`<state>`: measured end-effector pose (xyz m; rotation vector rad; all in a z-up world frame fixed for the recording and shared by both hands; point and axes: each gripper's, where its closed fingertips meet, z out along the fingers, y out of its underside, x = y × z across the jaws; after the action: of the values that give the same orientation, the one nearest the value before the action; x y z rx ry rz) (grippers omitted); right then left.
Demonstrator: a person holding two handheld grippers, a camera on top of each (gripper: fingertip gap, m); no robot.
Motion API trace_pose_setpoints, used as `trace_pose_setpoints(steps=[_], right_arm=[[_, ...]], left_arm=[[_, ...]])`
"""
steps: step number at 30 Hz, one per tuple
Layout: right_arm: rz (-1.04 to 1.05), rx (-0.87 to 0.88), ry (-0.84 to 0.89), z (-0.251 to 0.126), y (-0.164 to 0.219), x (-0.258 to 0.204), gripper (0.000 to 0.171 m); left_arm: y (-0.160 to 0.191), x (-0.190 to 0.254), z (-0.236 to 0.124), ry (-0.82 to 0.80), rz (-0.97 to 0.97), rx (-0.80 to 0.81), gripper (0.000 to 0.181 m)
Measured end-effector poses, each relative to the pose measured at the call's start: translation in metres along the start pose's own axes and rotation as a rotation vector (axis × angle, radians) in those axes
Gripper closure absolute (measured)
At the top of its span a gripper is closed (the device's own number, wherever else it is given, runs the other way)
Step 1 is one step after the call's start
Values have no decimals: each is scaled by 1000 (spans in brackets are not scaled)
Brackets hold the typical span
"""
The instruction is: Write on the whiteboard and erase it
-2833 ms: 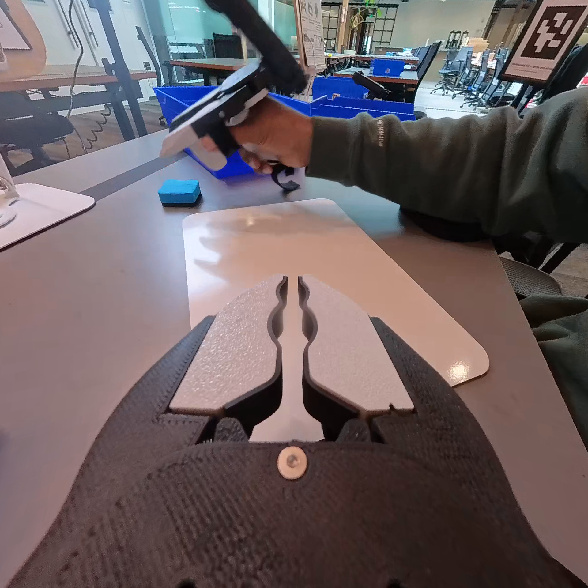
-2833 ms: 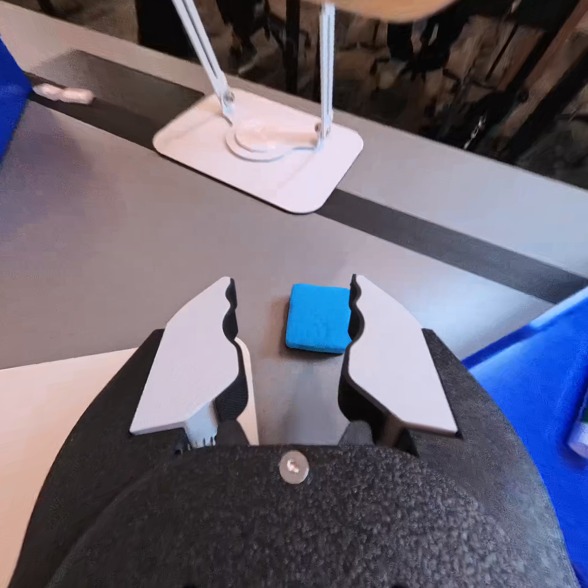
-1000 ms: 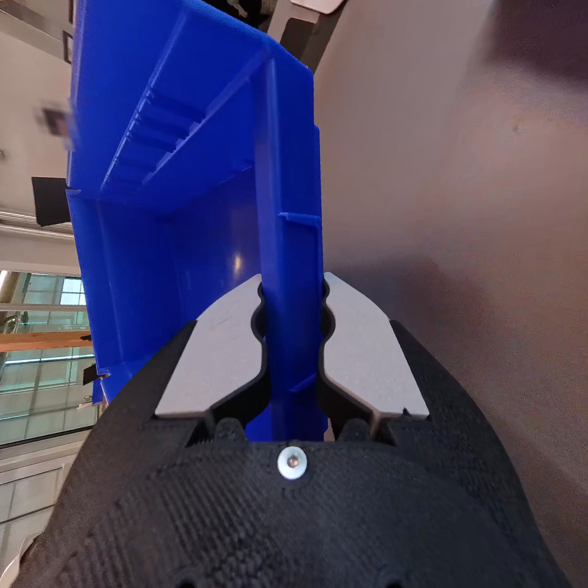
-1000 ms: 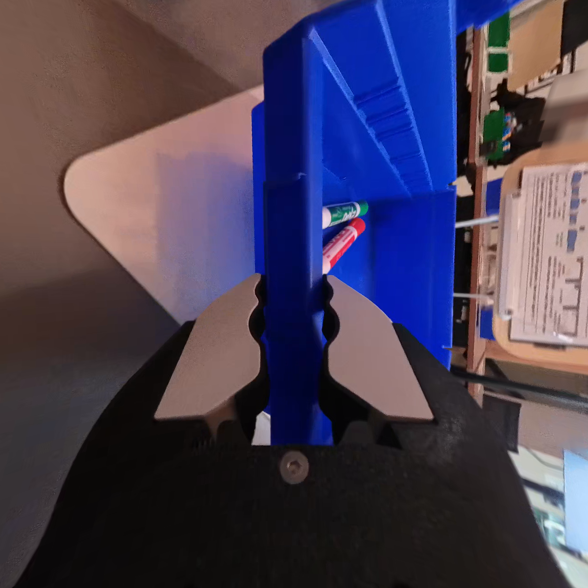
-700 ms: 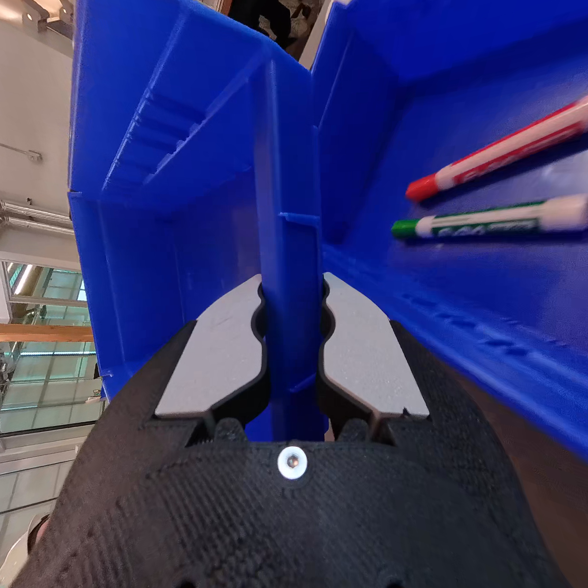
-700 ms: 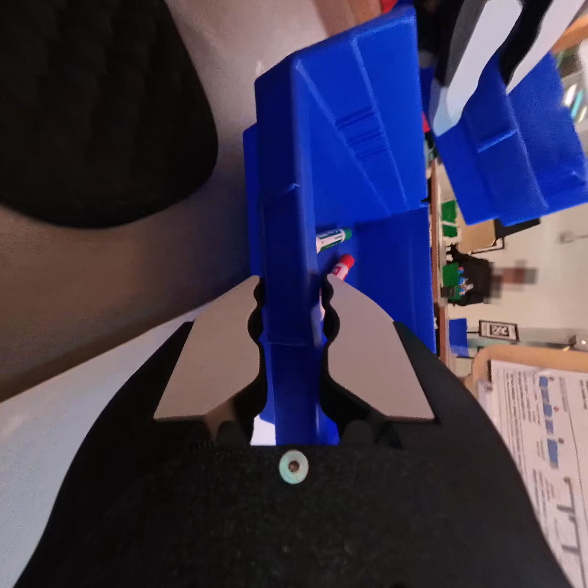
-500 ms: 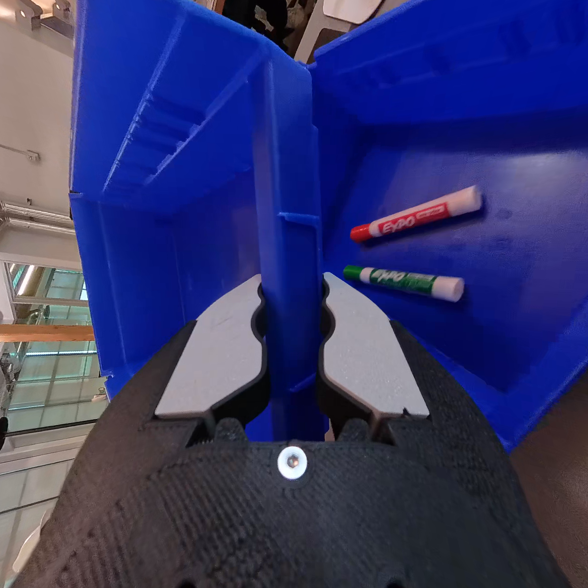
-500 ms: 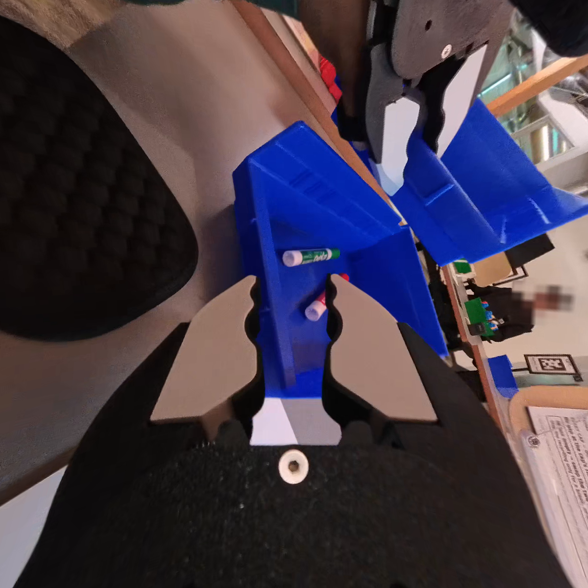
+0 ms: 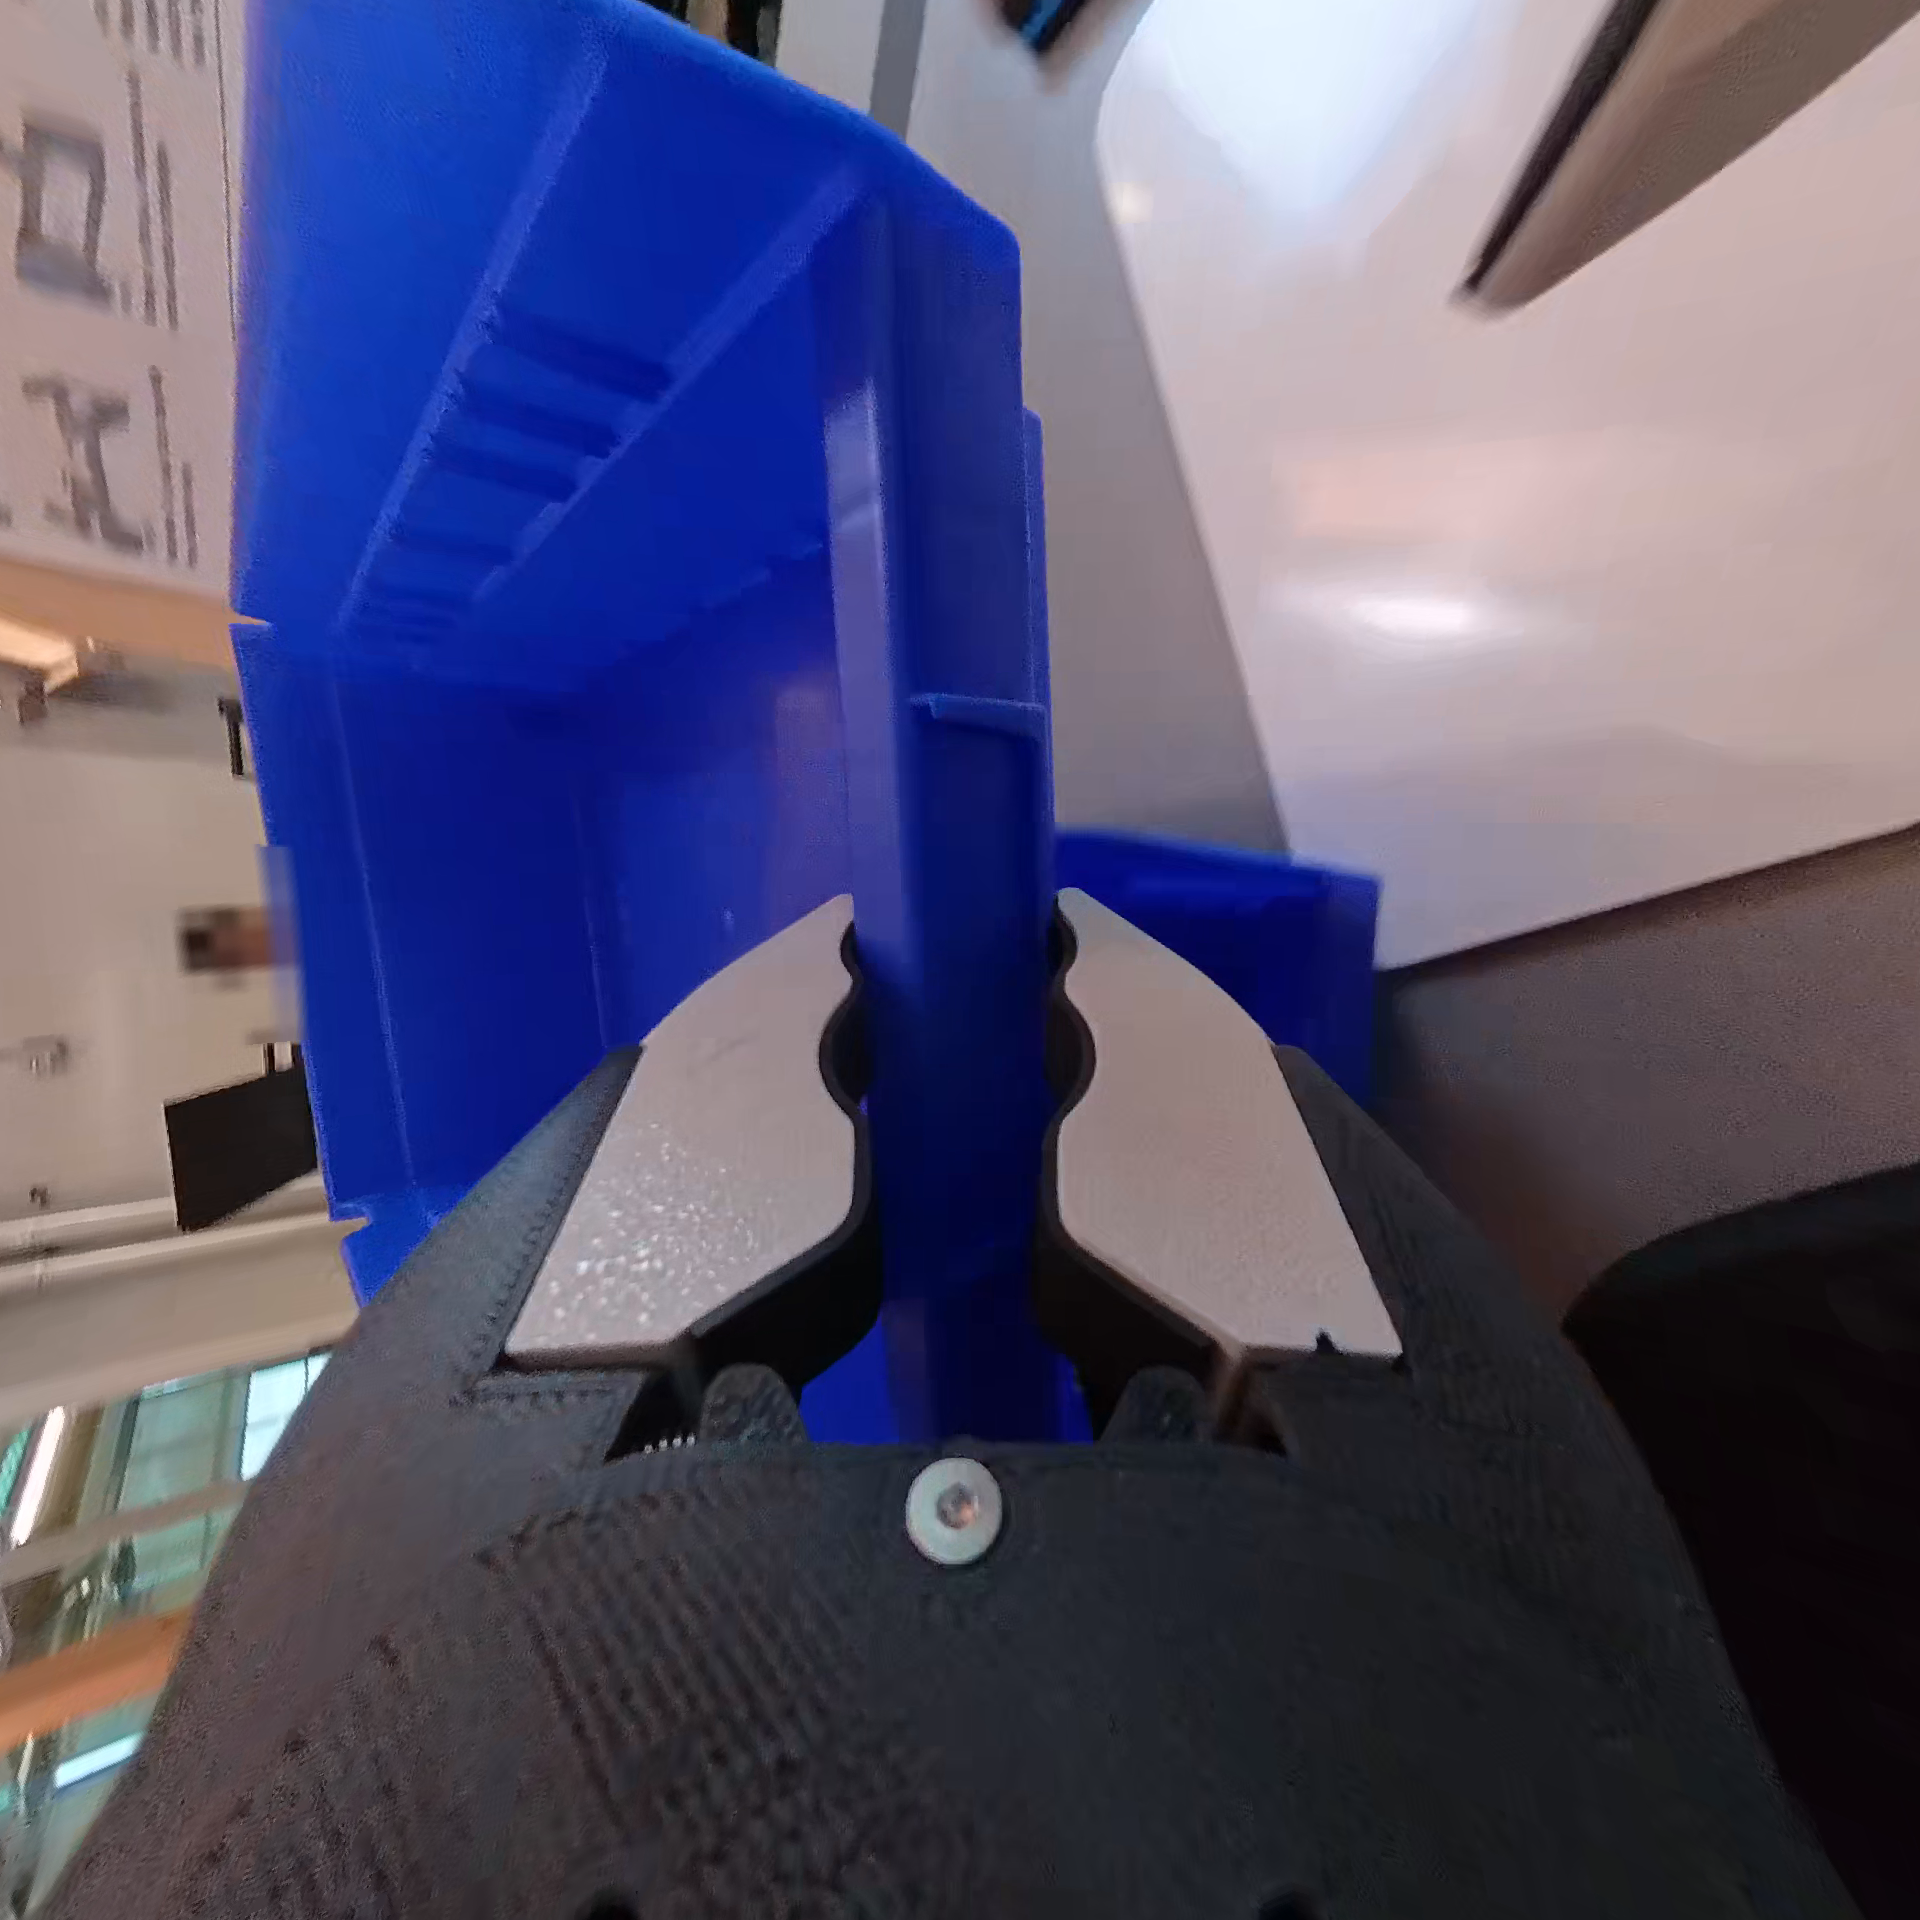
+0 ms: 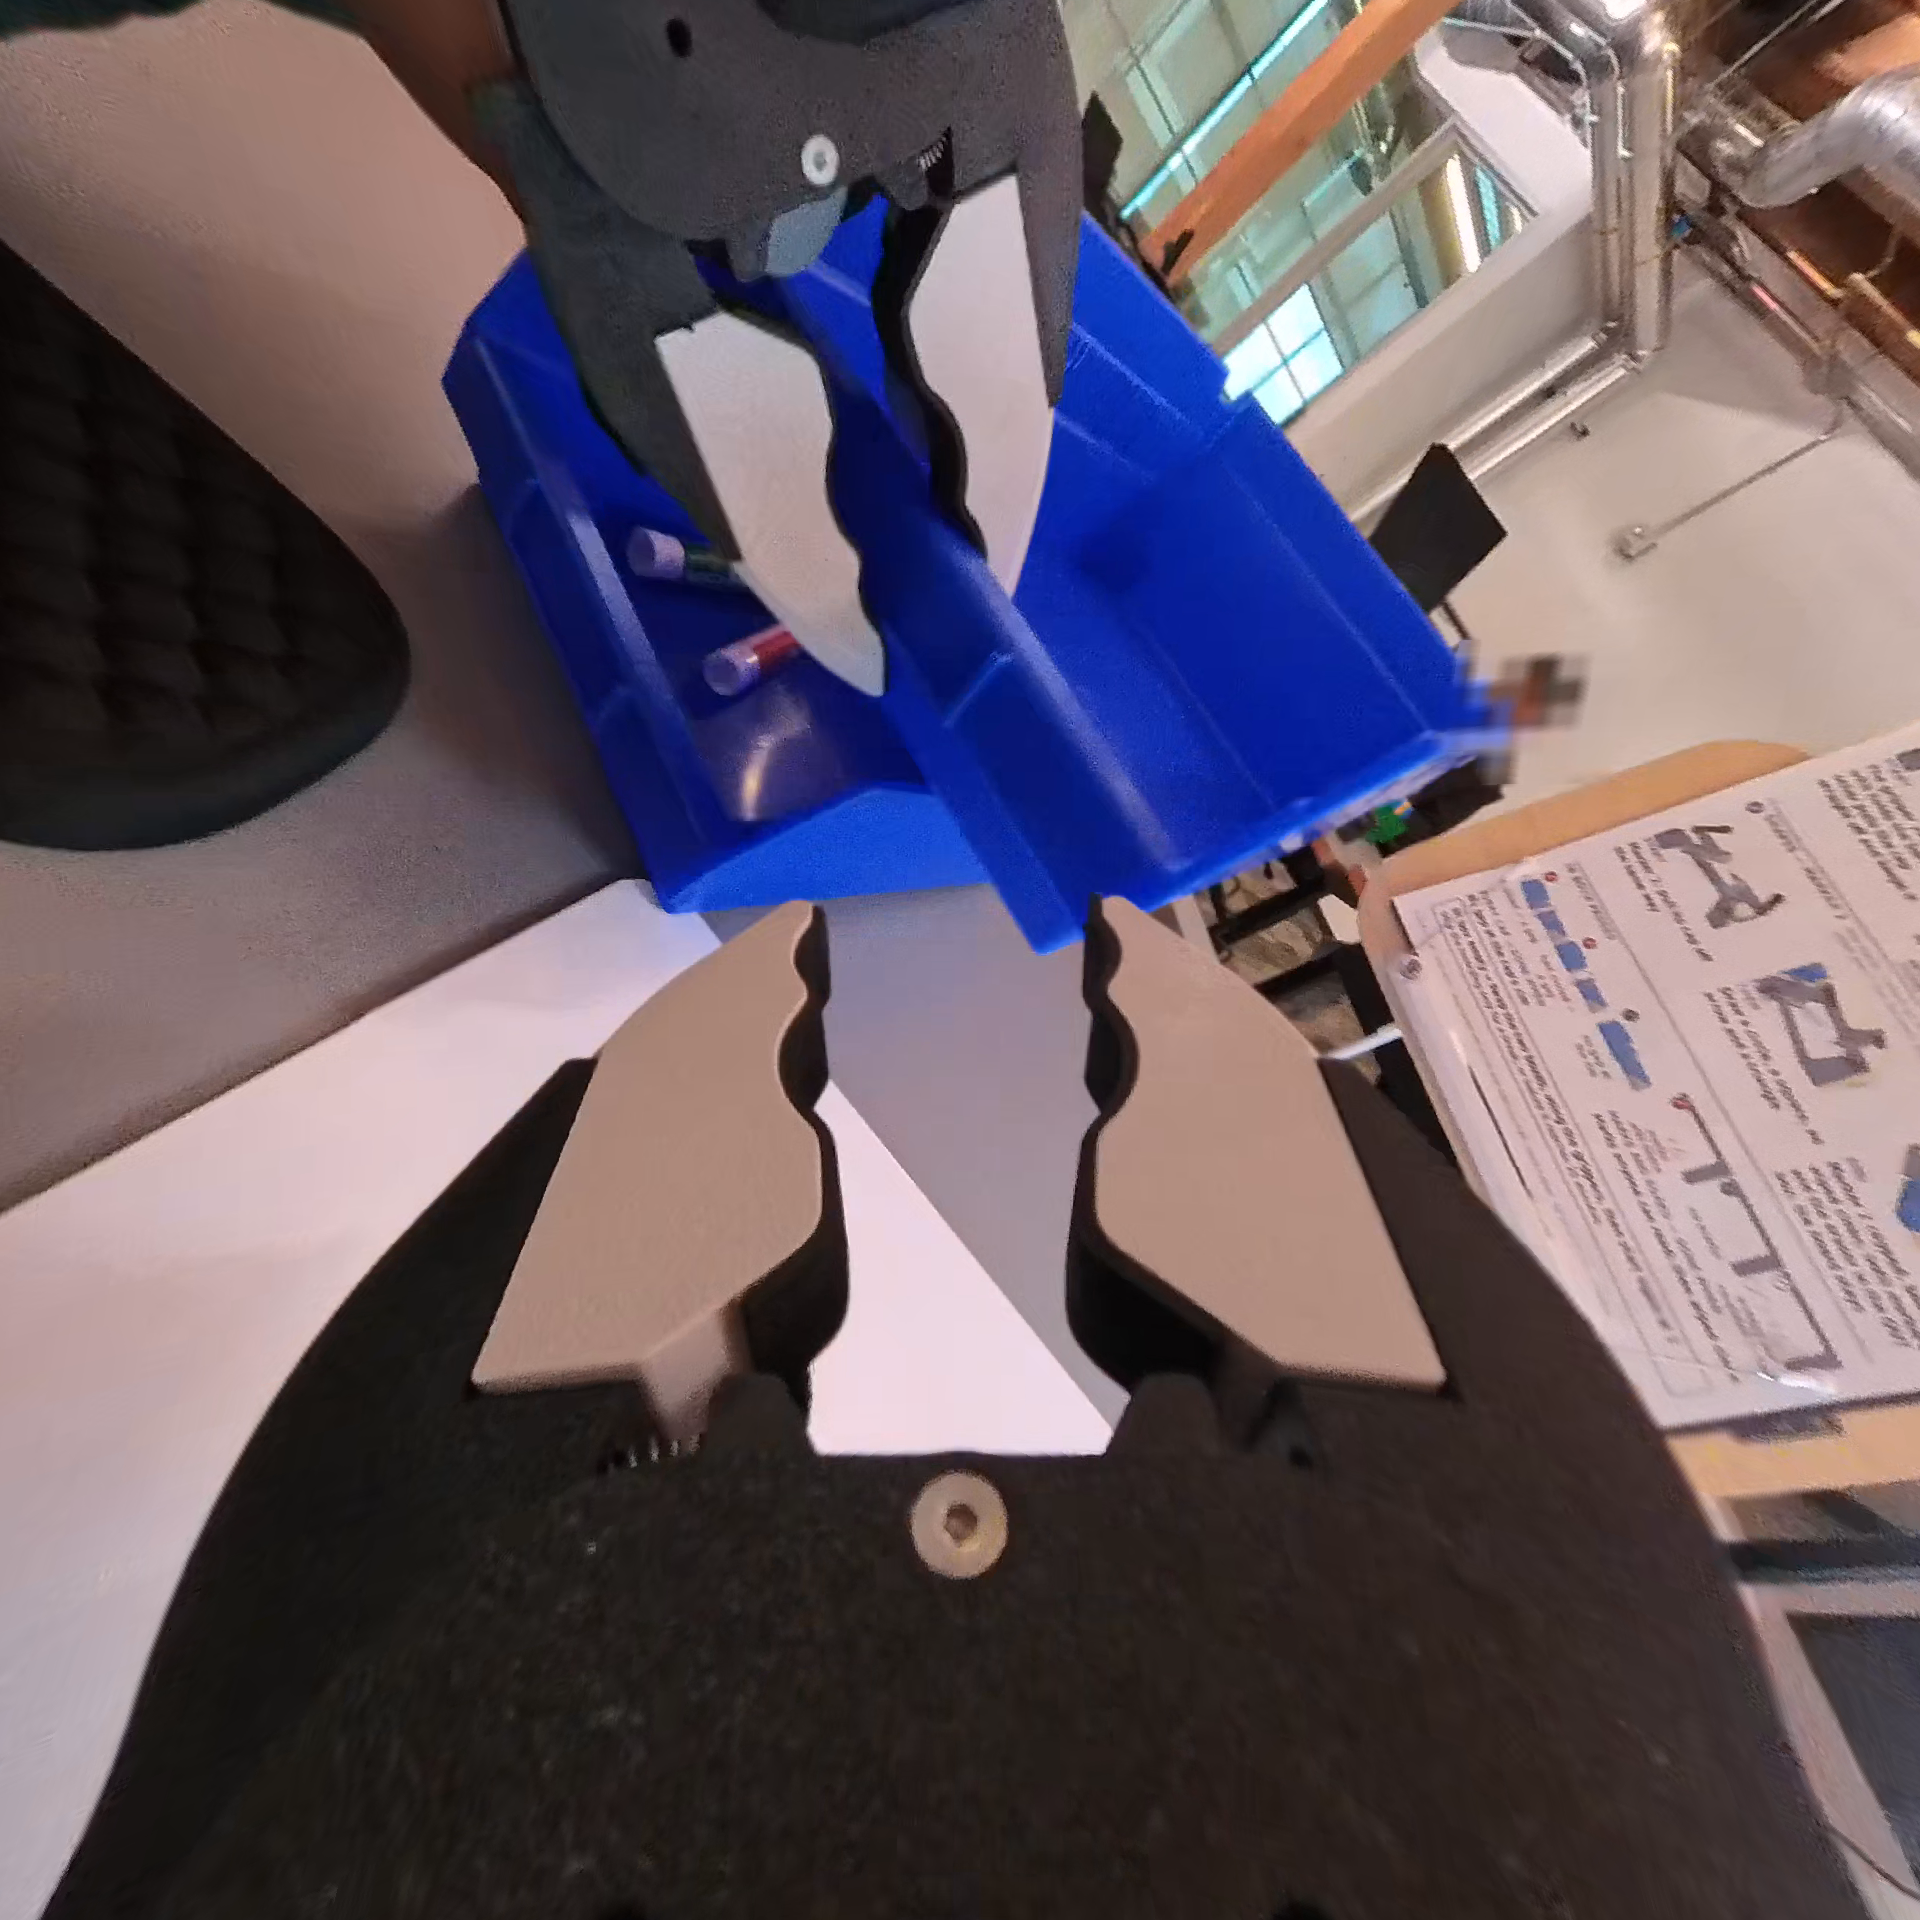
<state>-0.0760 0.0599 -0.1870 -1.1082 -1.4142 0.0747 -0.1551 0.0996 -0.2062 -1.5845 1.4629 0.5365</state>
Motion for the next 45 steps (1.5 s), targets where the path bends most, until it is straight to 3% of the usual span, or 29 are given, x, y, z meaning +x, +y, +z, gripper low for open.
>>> trace_pose_setpoints(steps=[6, 10, 14, 17, 19, 22, 26, 32, 36, 45], right_arm=[[-216, -229, 174, -15, 34, 20, 122], [-299, -319, 265, -27, 58, 30, 137], [-353, -375, 297, -40, 67, 33, 139], [-372, -375, 317, -50, 70, 39, 140], [-340, -376, 314, -58, 72, 42, 142], [-327, -372, 332, -71, 80, 47, 144], [-351, -426, 406, -99, 99, 62, 145], [-300, -486, 439, -159, 133, 71, 145], [-243, -509, 436, -192, 157, 63, 144], [-116, -481, 462, -250, 189, 62, 143]], left_arm=[[-65, 24, 11, 48, 135, 89, 151], [-82, 28, 19, 41, 170, 83, 151], [-97, 31, 24, 30, 195, 132, 151], [-112, 25, 24, -28, 198, 217, 144], [-126, 17, 10, -119, 208, 329, 150], [-138, 16, -17, -106, 90, 497, 148], [-110, 15, -28, -30, -45, 510, 146], [-16, 24, -6, 97, -216, 266, 138], [29, 34, -3, 196, -322, 165, 128], [88, 75, 21, 358, -250, -121, 124]])
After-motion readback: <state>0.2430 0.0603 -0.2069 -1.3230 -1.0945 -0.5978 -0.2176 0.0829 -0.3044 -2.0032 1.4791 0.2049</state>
